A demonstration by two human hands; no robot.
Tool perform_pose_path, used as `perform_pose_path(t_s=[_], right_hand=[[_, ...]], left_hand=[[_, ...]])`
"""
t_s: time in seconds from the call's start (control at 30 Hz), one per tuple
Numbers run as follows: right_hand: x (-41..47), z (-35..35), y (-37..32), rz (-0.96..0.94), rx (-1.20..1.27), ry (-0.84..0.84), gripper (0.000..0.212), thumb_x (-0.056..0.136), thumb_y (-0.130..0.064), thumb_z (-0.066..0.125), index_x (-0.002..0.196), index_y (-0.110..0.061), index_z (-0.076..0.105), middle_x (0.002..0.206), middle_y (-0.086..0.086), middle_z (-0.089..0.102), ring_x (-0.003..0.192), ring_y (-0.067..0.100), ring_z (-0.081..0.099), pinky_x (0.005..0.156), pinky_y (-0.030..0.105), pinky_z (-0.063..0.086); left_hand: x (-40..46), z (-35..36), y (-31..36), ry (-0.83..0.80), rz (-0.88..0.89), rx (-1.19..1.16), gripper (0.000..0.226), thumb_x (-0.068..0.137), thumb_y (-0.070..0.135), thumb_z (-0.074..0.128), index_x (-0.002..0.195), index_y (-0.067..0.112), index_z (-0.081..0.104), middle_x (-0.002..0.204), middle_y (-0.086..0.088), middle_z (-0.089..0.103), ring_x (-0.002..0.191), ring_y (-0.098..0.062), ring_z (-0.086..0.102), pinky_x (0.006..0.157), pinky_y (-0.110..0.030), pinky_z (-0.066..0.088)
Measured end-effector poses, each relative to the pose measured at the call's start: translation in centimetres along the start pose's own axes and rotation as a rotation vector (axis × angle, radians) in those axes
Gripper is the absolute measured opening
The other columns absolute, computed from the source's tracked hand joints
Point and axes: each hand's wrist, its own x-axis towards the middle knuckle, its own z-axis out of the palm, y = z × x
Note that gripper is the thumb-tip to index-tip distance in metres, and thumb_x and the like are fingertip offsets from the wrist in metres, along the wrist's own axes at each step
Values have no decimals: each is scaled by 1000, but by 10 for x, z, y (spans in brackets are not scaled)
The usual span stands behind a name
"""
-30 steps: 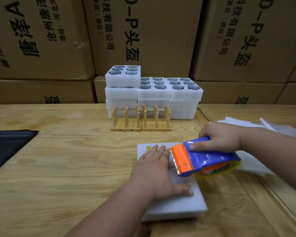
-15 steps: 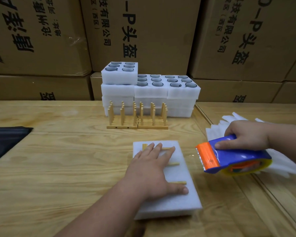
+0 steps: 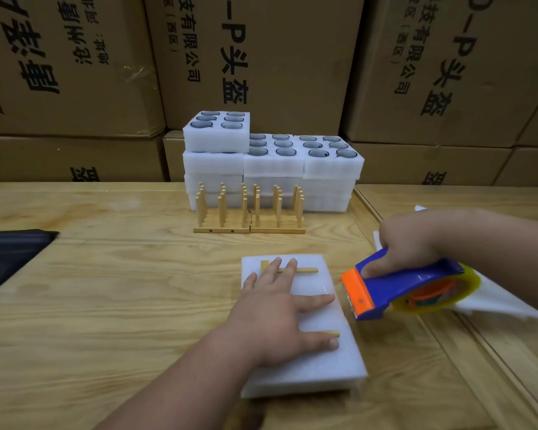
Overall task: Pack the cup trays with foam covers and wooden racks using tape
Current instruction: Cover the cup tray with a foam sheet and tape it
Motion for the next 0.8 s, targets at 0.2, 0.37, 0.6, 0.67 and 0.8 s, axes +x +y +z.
perform_pose_path(t_s=[0.2, 0.37, 0.6, 0.67, 0.8], right_hand=[[-22, 8, 45, -17, 239, 29, 91, 46, -103, 37, 66, -18, 63, 52, -10, 58, 45, 3, 50, 54, 26, 39], [-23, 19, 59, -73, 380, 69, 90, 51, -101, 41, 68, -15, 65, 57, -4, 60, 50, 7, 52, 57, 27, 41], [-31, 23, 72, -28, 364, 60, 107, 39, -111, 36, 71, -15, 69, 67, 3, 70, 50, 6, 57, 57, 27, 42], [-31, 23, 67, 6, 304, 52, 109, 37, -112, 29, 72, -17, 70, 65, -2, 69, 52, 5, 59, 58, 26, 41], [-27, 16, 46, 59, 180, 14, 100, 46, -107, 31, 76, -20, 69, 64, -5, 66, 58, 6, 61, 57, 26, 40]], left_hand=[[0, -1, -1, 1, 12, -28, 69, 73, 92, 45, 133, 82, 12, 168, 9, -15, 150, -10, -28, 123, -49, -11], [-1, -1, 0, 9, 19, -46, 71, 73, 91, 46, 132, 83, 8, 168, 8, -13, 150, -10, -26, 123, -49, -10], [-2, 0, -2, 18, 25, -45, 71, 74, 90, 46, 137, 78, 14, 168, 9, -15, 150, -10, -27, 123, -49, -13], [-2, 1, -2, 18, 28, -39, 72, 74, 91, 45, 137, 79, 12, 168, 9, -16, 150, -11, -27, 123, -49, -12], [-2, 2, -3, 25, 27, -27, 75, 74, 91, 43, 137, 79, 4, 168, 9, -18, 150, -11, -28, 123, -50, -12]])
